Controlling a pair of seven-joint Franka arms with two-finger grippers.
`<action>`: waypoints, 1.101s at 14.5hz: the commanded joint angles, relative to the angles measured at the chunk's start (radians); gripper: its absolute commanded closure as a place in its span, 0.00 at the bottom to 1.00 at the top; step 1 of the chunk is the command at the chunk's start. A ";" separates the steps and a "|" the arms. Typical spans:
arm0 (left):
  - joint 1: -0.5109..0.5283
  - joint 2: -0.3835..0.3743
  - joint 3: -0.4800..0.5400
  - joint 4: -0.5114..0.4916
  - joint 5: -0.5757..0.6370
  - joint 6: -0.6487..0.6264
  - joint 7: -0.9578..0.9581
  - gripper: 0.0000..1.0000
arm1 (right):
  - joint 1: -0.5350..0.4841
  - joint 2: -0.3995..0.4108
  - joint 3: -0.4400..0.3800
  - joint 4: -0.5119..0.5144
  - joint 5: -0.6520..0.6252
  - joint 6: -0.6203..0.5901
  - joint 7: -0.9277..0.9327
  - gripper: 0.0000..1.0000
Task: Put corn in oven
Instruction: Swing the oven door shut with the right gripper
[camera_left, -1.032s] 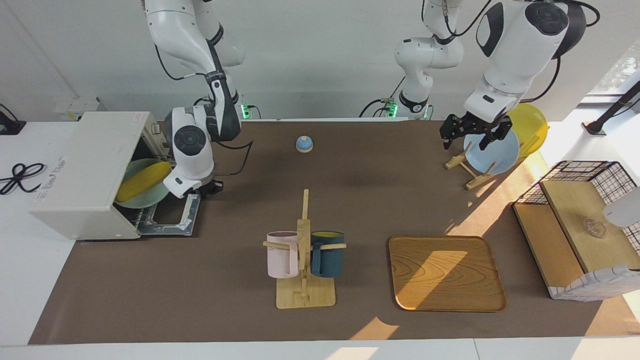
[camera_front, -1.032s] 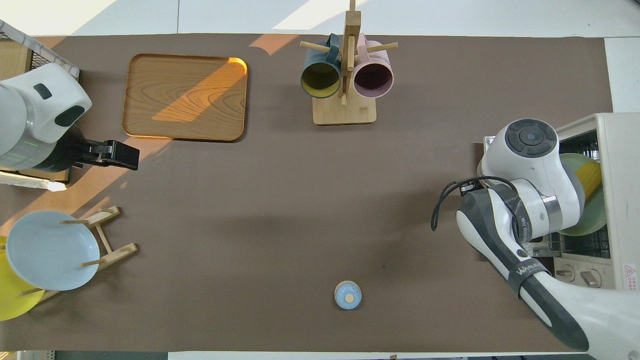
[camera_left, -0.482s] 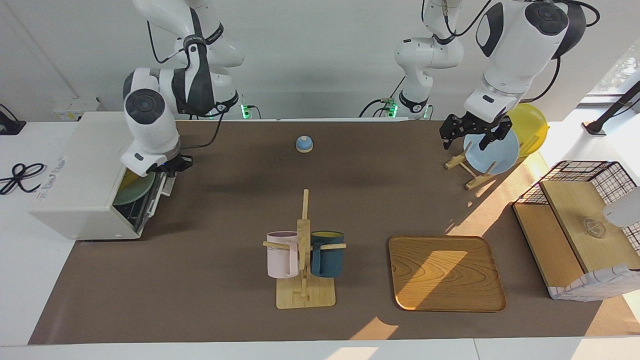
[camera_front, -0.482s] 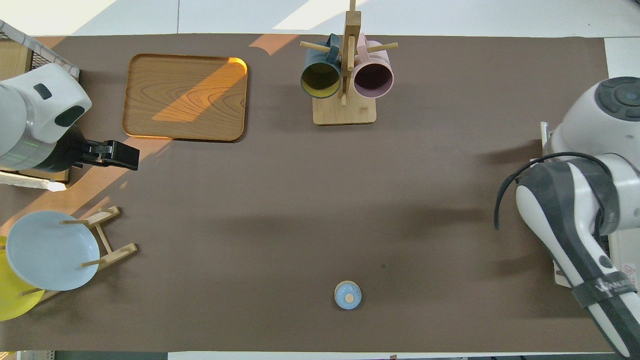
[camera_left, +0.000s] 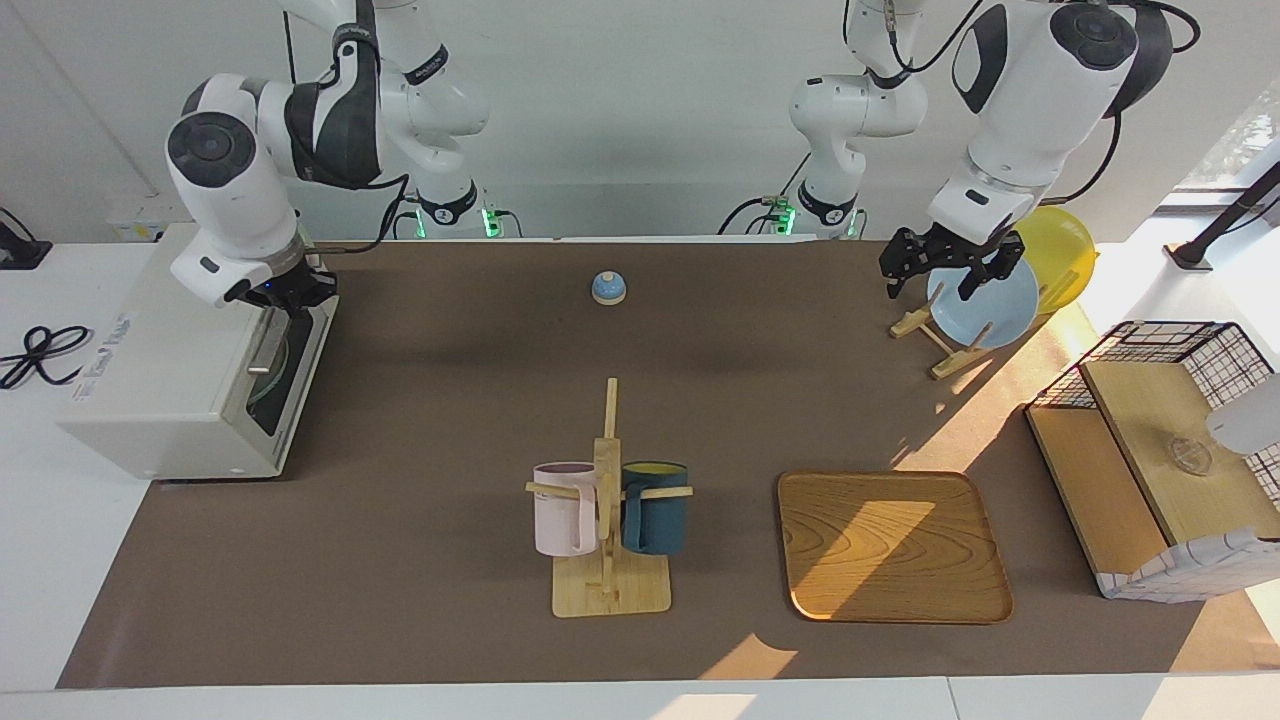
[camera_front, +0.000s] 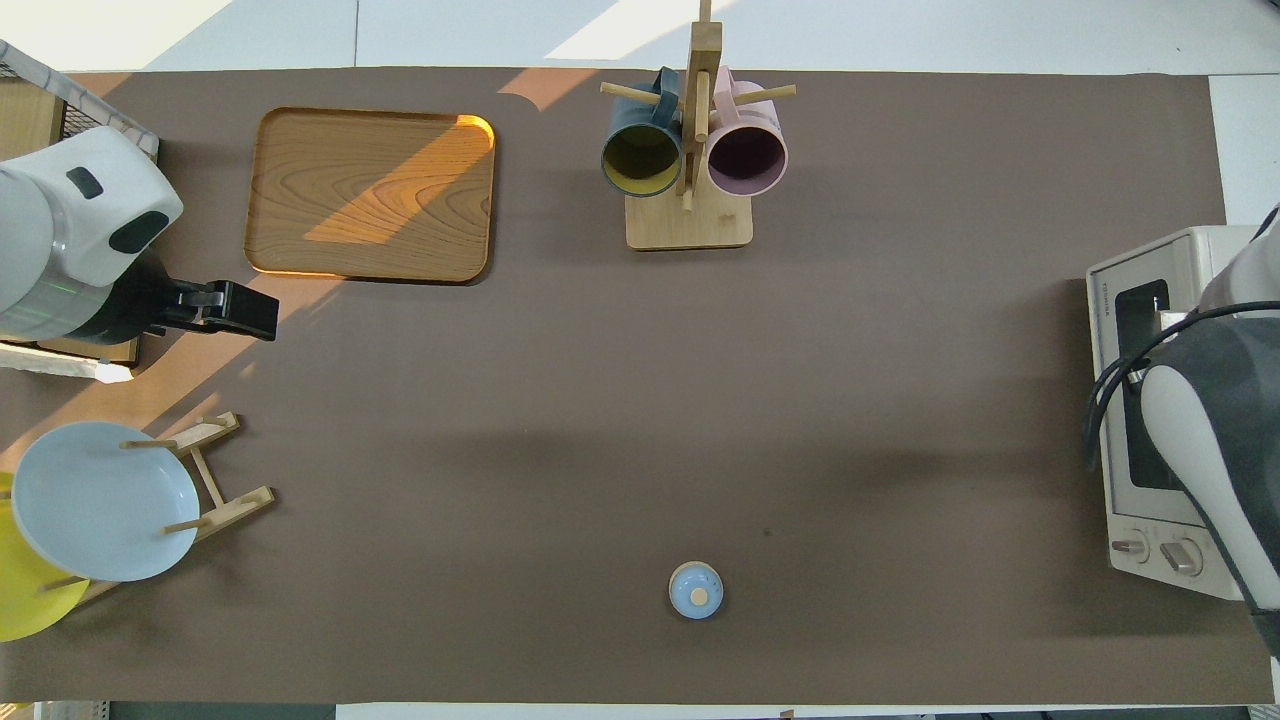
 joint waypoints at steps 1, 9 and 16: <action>0.004 -0.018 -0.001 -0.015 0.014 0.007 0.004 0.00 | 0.013 0.001 0.011 0.151 0.051 -0.124 -0.013 0.64; 0.004 -0.020 -0.001 -0.015 0.014 0.007 0.004 0.00 | 0.013 0.022 0.007 0.198 0.186 -0.115 -0.002 0.00; 0.004 -0.018 -0.001 -0.015 0.014 0.007 0.004 0.00 | 0.018 0.104 0.013 0.339 0.186 -0.149 0.056 0.00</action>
